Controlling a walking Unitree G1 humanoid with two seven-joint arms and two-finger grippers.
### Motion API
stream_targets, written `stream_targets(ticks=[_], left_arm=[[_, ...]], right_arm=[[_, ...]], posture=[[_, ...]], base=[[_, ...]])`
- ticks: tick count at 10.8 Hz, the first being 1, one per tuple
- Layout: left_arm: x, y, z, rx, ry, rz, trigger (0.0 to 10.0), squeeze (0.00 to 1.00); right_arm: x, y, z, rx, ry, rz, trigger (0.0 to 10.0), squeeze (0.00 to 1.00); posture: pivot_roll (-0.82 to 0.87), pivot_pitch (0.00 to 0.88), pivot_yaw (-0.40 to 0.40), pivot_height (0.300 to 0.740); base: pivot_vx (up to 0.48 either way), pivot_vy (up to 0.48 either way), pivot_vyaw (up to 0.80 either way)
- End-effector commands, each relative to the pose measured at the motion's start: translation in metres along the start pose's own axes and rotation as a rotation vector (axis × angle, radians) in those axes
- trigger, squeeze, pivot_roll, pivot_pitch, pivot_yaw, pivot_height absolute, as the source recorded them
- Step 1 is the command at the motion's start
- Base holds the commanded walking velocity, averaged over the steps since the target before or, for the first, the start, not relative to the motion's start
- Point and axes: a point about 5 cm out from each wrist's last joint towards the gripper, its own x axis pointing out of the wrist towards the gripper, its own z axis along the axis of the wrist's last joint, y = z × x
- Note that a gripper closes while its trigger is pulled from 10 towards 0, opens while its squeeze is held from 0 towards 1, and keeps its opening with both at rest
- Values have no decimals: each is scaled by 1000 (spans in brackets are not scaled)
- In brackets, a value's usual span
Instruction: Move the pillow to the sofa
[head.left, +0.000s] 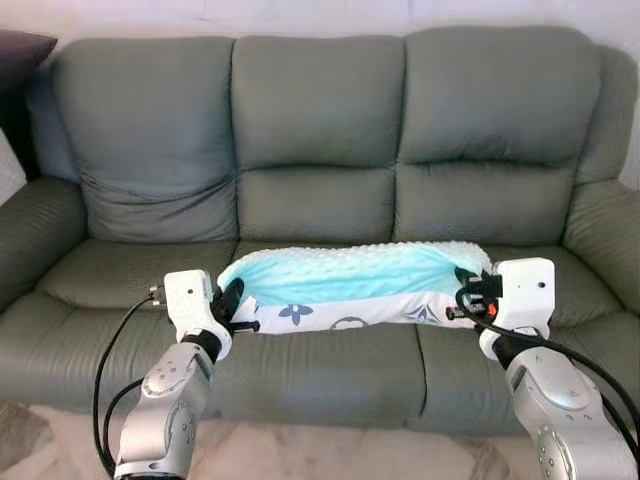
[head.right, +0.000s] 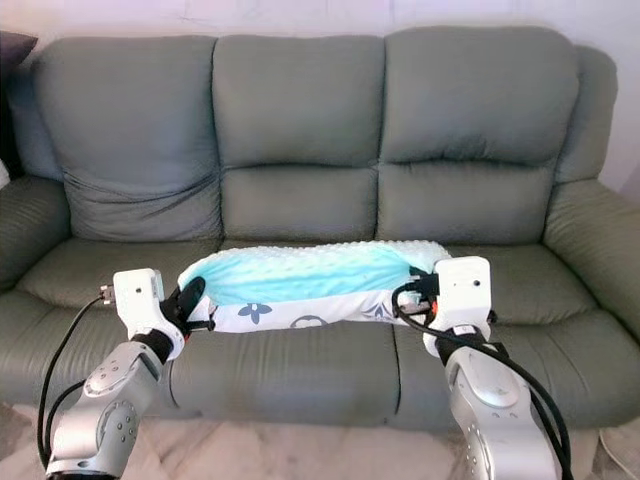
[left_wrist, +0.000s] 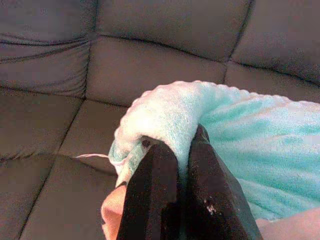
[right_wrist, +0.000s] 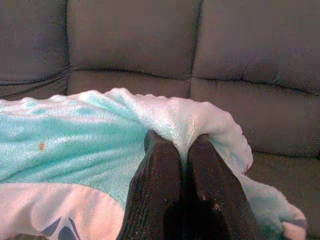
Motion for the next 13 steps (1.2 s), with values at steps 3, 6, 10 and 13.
stream_targets(ticks=[3, 6, 10, 13], left_arm=[[0, 3, 7, 6, -24, 5, 10000, 0], [-1, 2, 6, 4, -17, -2, 10000, 0], [-1, 3, 4, 13, -3, 11, 10000, 0], [1, 3, 4, 43, 0, 17, 10000, 0]], right_arm=[[0, -4, 5, -1, -29, -28, 10000, 0], [-1, -4, 5, -2, -28, -30, 10000, 0], [-1, -4, 5, -1, -26, -32, 10000, 0], [-2, -4, 2, 4, -20, -34, 10000, 0]], posture=[[-226, 0, 32, 740], [-229, 0, 34, 740], [-227, 0, 33, 740], [-224, 6, 38, 740]], base=[[421, 0, 0], [421, 0, 0], [282, 0, 0], [0, 0, 0]])
